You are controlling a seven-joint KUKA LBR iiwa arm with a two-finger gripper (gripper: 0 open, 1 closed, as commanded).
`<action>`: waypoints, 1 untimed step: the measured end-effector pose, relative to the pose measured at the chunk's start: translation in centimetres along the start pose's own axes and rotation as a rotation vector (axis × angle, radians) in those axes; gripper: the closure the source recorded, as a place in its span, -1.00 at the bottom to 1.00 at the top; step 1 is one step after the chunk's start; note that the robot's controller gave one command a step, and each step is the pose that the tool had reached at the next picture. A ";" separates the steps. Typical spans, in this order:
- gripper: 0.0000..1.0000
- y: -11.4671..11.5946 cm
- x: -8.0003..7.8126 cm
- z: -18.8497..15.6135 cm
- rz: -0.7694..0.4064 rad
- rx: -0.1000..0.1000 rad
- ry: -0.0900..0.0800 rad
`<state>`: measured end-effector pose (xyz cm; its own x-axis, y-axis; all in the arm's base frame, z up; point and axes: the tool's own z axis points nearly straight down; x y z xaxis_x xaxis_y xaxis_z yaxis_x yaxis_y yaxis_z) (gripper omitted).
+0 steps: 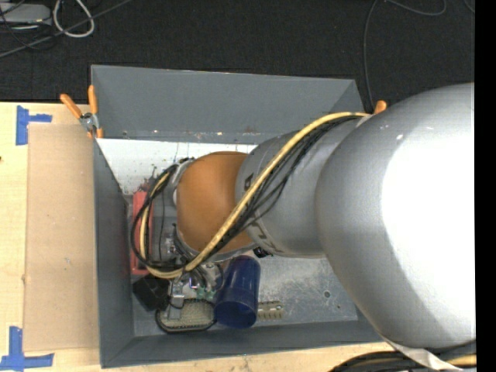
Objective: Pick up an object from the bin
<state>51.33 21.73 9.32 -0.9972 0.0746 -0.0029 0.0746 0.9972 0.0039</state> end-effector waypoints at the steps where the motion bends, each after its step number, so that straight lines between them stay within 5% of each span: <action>1: -1.00 0.4 -0.4 0.6 0.024 0.000 0.000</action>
Offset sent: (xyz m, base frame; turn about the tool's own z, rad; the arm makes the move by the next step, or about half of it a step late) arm 0.0025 0.0124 0.1220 0.0029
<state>51.79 22.14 8.67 -0.9951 0.0985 -0.0023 0.0985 0.9951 0.0036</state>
